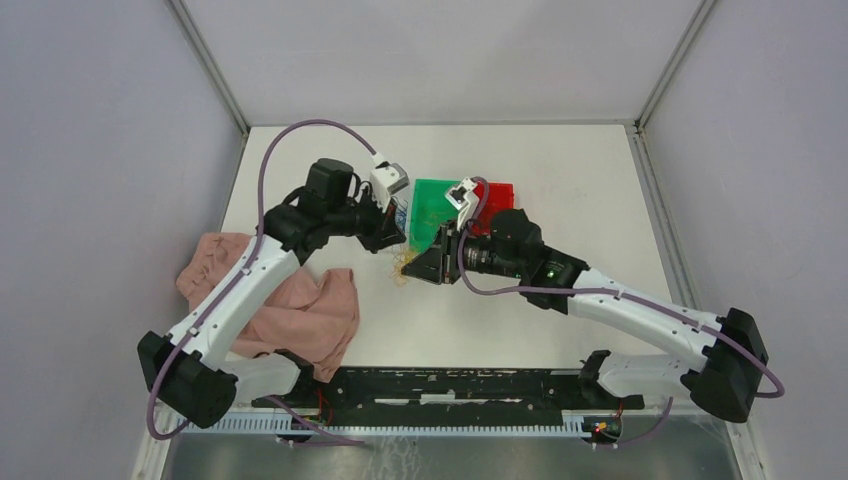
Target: Untangle the cables
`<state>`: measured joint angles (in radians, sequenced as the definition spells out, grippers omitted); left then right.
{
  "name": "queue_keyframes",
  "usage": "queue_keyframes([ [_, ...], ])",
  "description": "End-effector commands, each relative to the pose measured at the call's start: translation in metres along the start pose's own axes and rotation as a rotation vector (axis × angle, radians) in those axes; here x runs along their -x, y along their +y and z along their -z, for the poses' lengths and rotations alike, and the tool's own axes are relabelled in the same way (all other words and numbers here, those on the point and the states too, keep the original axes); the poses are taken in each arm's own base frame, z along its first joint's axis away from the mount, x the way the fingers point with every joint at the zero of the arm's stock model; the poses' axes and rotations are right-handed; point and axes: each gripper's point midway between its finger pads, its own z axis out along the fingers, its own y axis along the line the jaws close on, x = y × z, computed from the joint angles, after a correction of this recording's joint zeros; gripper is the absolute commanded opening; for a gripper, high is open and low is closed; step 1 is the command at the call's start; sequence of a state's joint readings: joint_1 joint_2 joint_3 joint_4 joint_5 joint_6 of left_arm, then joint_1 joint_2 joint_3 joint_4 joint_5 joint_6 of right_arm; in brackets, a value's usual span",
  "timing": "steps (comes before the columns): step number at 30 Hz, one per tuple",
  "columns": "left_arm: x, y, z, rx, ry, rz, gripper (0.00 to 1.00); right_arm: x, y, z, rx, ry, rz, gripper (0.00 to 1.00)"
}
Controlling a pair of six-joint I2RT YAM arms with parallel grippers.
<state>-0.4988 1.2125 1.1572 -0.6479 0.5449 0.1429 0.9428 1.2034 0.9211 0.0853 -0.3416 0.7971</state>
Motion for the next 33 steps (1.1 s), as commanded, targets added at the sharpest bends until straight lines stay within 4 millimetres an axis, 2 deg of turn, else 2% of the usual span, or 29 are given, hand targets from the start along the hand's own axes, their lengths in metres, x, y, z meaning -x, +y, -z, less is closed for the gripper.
queue_keyframes([
  [1,0.038,-0.001,0.033,0.074,-0.097,-0.102,0.10,0.031,0.022,0.017,0.094,-0.119,-0.006,0.30],
  [3,0.046,-0.015,0.042,0.022,-0.132,-0.157,0.09,0.038,0.017,0.024,0.077,-0.149,-0.011,0.32],
  [5,0.049,-0.025,0.049,-0.014,-0.157,-0.211,0.08,0.043,0.011,0.031,0.056,-0.176,-0.013,0.38],
  [8,0.049,-0.030,0.054,-0.025,-0.167,-0.264,0.07,0.050,0.002,0.040,0.005,-0.207,0.000,0.43],
  [10,0.048,-0.033,0.059,-0.030,-0.175,-0.307,0.06,0.049,-0.009,0.046,-0.062,-0.211,0.010,0.51],
  [13,0.051,-0.032,0.063,-0.009,-0.195,-0.333,0.04,0.051,-0.017,0.048,-0.114,-0.213,0.039,0.57],
  [16,0.054,-0.031,0.063,0.005,-0.208,-0.293,0.03,0.049,-0.014,0.043,-0.094,-0.202,0.074,0.67],
  [19,0.050,-0.022,0.058,0.050,-0.193,-0.188,0.03,0.044,-0.007,0.037,-0.083,-0.186,0.120,0.72],
  [22,0.040,-0.020,0.052,0.058,-0.168,-0.113,0.03,0.042,-0.011,0.033,-0.130,-0.189,0.153,0.73],
  [24,0.035,-0.022,0.050,0.044,-0.167,-0.088,0.03,0.044,-0.020,0.030,-0.183,-0.202,0.164,0.74],
  [33,0.037,-0.034,0.049,-0.009,-0.183,-0.001,0.03,0.059,-0.037,0.005,-0.282,-0.280,0.155,0.73],
])
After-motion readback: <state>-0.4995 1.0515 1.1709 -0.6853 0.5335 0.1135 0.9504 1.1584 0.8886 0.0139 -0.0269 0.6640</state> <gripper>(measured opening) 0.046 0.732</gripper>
